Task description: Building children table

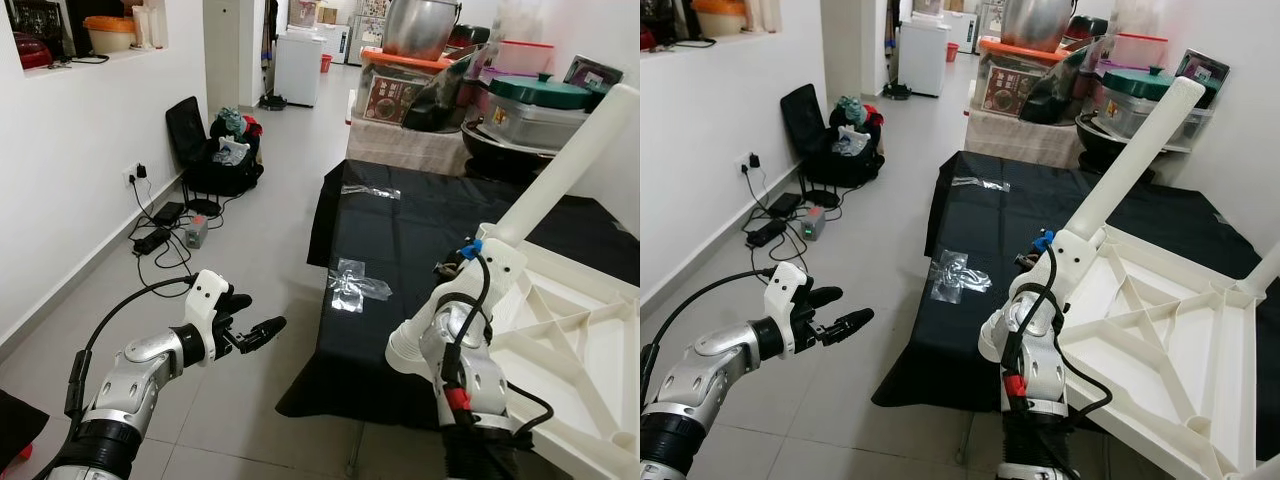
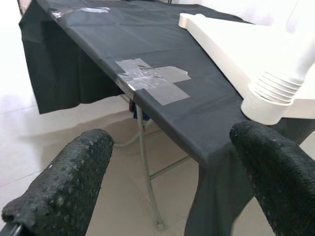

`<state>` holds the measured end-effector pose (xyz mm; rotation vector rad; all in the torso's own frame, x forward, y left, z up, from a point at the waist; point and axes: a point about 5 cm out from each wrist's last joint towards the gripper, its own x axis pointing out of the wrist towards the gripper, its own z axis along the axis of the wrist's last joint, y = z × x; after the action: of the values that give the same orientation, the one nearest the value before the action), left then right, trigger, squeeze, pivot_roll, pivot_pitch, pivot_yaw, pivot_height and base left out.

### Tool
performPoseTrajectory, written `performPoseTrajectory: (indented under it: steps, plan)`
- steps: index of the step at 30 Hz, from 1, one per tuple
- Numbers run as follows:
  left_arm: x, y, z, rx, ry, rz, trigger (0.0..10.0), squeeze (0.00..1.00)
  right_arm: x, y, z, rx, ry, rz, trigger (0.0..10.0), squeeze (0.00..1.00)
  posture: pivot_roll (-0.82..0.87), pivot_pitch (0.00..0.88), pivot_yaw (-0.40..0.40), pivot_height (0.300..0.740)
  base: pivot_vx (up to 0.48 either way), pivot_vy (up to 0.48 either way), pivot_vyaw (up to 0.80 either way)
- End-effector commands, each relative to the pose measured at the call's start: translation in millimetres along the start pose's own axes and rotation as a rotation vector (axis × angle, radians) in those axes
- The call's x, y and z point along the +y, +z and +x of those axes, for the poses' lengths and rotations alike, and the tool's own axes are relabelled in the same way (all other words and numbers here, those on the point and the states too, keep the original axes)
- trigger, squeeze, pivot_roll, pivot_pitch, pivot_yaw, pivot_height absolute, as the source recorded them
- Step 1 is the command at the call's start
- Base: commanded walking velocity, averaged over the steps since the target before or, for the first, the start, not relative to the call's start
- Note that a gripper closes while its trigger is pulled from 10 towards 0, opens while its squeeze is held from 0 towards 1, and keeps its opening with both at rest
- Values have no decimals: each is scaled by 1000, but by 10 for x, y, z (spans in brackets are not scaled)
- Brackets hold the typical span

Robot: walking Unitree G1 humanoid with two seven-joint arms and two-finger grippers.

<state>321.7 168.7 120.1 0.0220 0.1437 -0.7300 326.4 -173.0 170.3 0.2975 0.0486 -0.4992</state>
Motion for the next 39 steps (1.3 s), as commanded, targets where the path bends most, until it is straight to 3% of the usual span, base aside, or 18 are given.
performPoseTrajectory:
  steps: [1,2,4,7,9,10,12,19,26,27,28,31,33,34,39]
  plan:
    - [-9,31,36,0,-12,14,10000,0,-114,-215,56,162,37,2,10000,0,83,0,-91,740,0,0,0]
    - [-9,31,36,0,-12,14,10000,0,-114,-215,56,162,37,2,10000,0,83,0,-91,740,0,0,0]
    - [3,38,29,2,-12,15,10000,0,130,136,65,92,227,62,10000,0,83,0,-90,740,0,0,0]
    - [9,43,27,2,-12,17,10000,0,215,292,58,59,291,76,10000,0,83,0,-89,740,0,0,0]
    - [21,59,22,0,-13,18,10000,0,348,581,42,2,398,94,10000,0,87,0,-89,740,0,0,0]
    - [21,59,22,0,-13,18,10000,0,348,581,42,2,398,94,10000,0,87,0,-89,740,0,0,0]
    - [34,68,7,-1,-12,19,10000,0,409,808,29,-44,463,108,10000,0,90,0,-89,740,0,0,0]
    - [46,54,-32,4,-9,20,10000,0,302,1128,105,-118,480,123,10000,0,90,0,-83,740,0,0,0]
    - [29,51,-14,6,-14,19,10000,0,267,1209,102,-109,494,168,10000,0,86,0,-79,740,0,0,0]
    - [28,55,-8,6,-16,18,10000,0,258,1216,113,-73,491,251,10000,0,86,0,-78,740,0,0,0]
    - [28,55,-8,6,-16,18,10000,0,258,1216,113,-73,491,251,10000,0,86,0,-78,740,0,0,0]
    - [28,58,-6,8,-23,15,10000,0,292,1192,186,105,479,640,10000,0,87,0,-71,740,0,0,0]
    - [28,58,-6,8,-23,15,10000,0,292,1192,186,105,479,640,10000,0,87,0,-71,740,0,0,0]
    - [21,44,-17,12,-27,12,10000,0,363,1265,175,148,500,774,10000,0,85,0,-68,740,0,0,0]
    - [-6,23,-18,16,-36,7,10000,0,488,1335,100,172,554,799,10000,0,86,0,-70,740,0,0,0]
